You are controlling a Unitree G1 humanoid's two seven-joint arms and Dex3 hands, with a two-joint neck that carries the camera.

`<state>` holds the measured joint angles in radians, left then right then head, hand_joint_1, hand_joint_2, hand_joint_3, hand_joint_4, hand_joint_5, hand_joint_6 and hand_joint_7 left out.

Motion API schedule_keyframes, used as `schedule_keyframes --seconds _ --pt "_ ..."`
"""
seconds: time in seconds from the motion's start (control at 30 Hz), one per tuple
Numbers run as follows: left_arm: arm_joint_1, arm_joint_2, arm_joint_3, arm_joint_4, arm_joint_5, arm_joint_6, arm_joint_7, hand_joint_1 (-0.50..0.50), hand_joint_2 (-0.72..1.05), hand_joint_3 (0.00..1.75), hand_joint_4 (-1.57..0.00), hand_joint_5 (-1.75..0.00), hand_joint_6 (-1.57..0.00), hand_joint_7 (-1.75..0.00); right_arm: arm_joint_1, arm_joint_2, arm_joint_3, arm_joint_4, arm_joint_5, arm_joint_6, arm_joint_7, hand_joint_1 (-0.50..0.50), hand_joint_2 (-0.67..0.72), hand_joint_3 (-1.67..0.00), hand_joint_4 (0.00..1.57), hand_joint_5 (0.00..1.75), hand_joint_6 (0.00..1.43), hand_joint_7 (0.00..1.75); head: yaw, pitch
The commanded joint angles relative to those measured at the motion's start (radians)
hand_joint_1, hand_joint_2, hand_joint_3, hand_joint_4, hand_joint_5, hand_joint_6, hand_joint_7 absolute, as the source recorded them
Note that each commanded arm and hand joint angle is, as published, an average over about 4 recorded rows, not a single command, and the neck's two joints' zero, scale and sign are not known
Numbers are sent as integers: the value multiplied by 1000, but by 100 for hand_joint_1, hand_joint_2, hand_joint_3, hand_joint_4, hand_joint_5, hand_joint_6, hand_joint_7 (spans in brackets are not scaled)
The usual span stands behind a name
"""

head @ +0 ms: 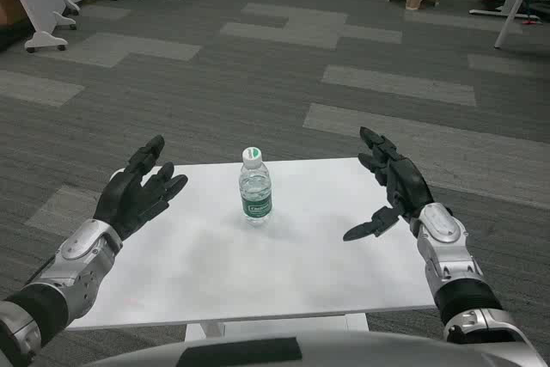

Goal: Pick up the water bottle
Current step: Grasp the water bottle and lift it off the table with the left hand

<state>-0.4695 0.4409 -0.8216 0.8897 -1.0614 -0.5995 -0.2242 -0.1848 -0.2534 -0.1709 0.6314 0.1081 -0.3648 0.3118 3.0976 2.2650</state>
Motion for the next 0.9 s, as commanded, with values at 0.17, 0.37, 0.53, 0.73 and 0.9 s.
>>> schedule_keyframes --seconds 0.17,0.37,0.53,0.73,0.9 --pt "0 -21 -9 44 -69 -39 14 50 87 9 0 0 0 0 -19 2 27 44 12 -14 1 -25 30 -32 0 48 0 0 61 -73" --pt "-1 -21 -15 46 -70 -38 16 50 87 9 0 0 0 0 -22 2 28 47 12 -14 1 -25 34 -32 0 48 0 0 58 -113" --pt "0 -22 -17 46 -71 -38 16 50 87 9 0 0 0 0 -22 2 30 50 12 -14 1 -25 31 -32 0 48 0 0 59 -125" --pt "0 -22 -18 46 -71 -37 16 50 87 9 0 0 0 0 -22 2 31 50 12 -14 1 -25 34 -32 0 48 0 0 60 -138" --pt "0 -22 -17 46 -71 -37 16 50 87 9 0 0 0 0 -22 2 31 50 12 -14 1 -25 34 -32 0 48 0 0 62 -130"
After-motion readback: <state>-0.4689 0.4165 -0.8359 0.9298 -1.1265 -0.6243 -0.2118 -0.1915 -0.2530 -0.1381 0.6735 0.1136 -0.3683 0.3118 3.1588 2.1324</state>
